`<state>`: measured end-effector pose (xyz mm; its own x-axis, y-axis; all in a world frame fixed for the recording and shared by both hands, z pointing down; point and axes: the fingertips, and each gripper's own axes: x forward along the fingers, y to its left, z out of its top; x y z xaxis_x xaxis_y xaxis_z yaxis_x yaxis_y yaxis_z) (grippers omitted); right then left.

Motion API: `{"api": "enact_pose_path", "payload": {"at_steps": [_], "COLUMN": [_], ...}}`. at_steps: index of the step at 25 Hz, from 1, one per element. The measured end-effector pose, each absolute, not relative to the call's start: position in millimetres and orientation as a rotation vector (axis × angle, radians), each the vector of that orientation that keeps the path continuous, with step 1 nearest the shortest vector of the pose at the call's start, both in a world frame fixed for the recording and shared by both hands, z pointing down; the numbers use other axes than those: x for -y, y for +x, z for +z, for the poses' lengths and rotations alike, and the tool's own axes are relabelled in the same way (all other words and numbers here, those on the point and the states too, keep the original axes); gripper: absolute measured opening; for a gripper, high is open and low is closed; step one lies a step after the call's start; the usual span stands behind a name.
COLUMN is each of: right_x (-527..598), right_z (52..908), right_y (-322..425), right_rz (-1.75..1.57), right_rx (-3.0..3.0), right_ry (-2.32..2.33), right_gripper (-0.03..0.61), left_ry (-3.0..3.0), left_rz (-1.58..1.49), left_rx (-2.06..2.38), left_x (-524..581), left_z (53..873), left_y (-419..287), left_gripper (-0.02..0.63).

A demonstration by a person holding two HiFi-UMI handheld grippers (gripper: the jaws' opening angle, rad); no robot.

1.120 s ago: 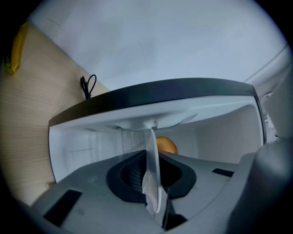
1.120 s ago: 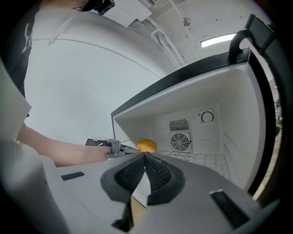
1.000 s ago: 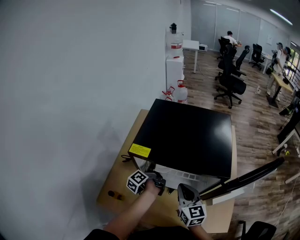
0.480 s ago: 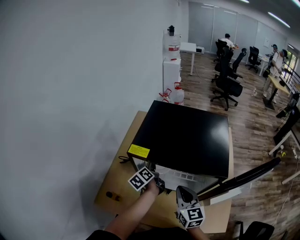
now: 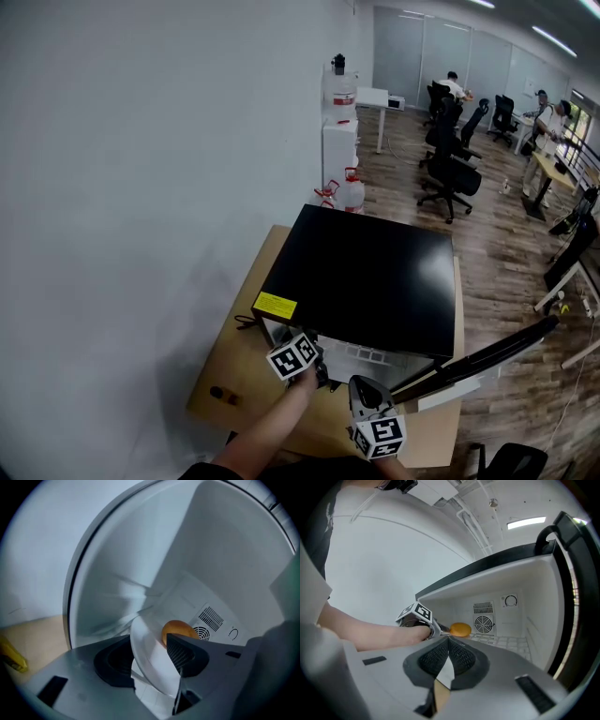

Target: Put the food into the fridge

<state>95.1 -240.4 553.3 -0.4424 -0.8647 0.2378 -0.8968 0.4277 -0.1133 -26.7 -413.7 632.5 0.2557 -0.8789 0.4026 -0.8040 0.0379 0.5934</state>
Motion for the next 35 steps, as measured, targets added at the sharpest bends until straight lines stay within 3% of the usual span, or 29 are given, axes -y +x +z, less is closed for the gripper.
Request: {"api": "enact_pose_path", "payload": {"at_steps": [10, 35], "right_x": [240.1, 234.6], "right_z": [558.9, 566.1], "right_y": [100.5, 108.4], "right_rz": [0.344, 0.398], "right_rx": [2.513, 2.492], "right_ry": [1.578, 1.609], "right_gripper": [0.060, 0.060], "left_ry": [1.918, 2.162], "left_rz": [-0.063, 0.281], "left_rx": [1.632, 1.731], "left_x": [412.9, 407.7], "left_z": [631.2, 644.0], "left_y": [-13.2, 1.2], "left_gripper": [0.266, 0.341]}}
